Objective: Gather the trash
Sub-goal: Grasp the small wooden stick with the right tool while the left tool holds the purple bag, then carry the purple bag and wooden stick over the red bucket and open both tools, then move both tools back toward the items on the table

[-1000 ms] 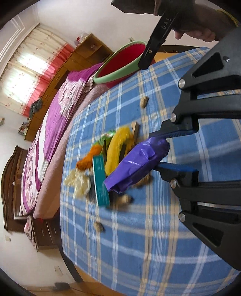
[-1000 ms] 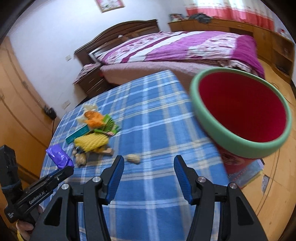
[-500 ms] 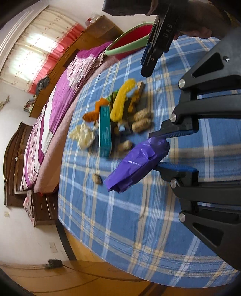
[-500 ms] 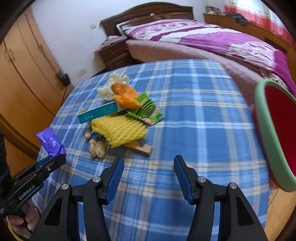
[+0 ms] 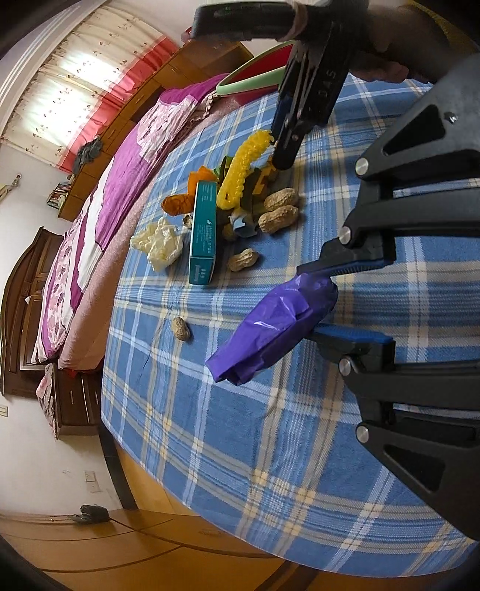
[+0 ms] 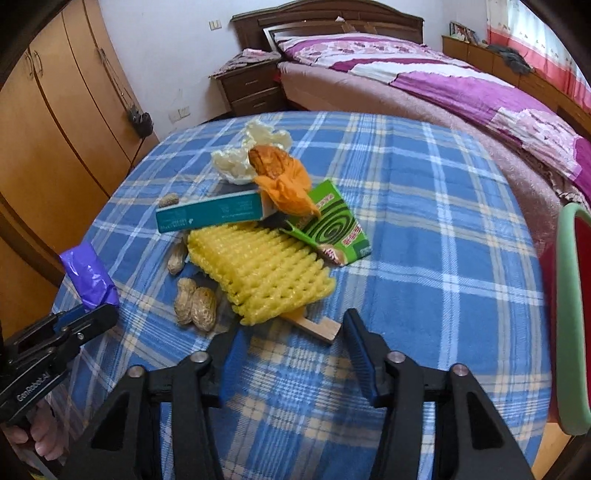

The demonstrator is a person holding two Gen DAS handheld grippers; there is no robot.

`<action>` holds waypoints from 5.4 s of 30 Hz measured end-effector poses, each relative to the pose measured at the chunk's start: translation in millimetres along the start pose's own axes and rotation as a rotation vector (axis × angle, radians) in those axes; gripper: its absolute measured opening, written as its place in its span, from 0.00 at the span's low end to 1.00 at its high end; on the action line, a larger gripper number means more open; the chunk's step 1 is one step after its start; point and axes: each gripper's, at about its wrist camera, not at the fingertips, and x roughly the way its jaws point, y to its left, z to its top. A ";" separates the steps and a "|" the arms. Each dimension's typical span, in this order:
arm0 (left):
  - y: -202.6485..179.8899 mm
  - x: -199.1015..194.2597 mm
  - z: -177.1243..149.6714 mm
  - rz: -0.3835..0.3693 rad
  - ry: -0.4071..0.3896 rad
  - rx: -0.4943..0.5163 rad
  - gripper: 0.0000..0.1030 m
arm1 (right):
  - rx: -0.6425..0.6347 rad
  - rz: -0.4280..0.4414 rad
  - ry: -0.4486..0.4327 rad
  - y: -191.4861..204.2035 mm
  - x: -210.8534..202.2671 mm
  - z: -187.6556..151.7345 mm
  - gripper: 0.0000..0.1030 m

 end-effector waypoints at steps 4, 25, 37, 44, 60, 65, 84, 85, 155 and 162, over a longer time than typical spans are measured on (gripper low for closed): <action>-0.9 -0.6 -1.9 -0.002 0.005 -0.002 0.24 | -0.017 -0.008 -0.005 3.9 -0.6 -3.5 0.34; -23.9 -29.3 -10.8 -0.050 -0.020 0.029 0.24 | 0.121 0.080 -0.085 -5.0 -52.6 -54.2 0.12; -63.2 -33.0 -4.6 -0.121 -0.018 0.101 0.24 | 0.258 0.107 -0.217 -30.4 -107.7 -77.3 0.12; -99.7 -34.0 0.0 -0.169 -0.007 0.166 0.24 | 0.323 0.111 -0.292 -56.4 -135.4 -84.4 0.12; -210.1 -19.8 13.1 -0.283 -0.002 0.337 0.24 | 0.456 0.053 -0.413 -136.1 -177.1 -97.9 0.12; -240.3 -17.2 16.6 -0.304 -0.009 0.391 0.24 | 0.482 0.018 -0.447 -158.0 -187.4 -100.5 0.12; -312.4 22.5 24.1 -0.333 0.034 0.513 0.24 | 0.570 -0.106 -0.477 -222.9 -198.9 -110.4 0.12; -316.0 26.0 23.2 -0.334 0.039 0.518 0.24 | 0.573 -0.113 -0.473 -224.9 -197.8 -110.7 0.12; -156.8 22.6 27.7 -0.162 0.041 0.171 0.43 | 0.542 -0.052 -0.361 -152.3 -159.0 -105.6 0.40; -132.6 37.4 31.4 -0.130 0.061 0.064 0.43 | 0.533 -0.046 -0.340 -146.4 -152.2 -103.7 0.40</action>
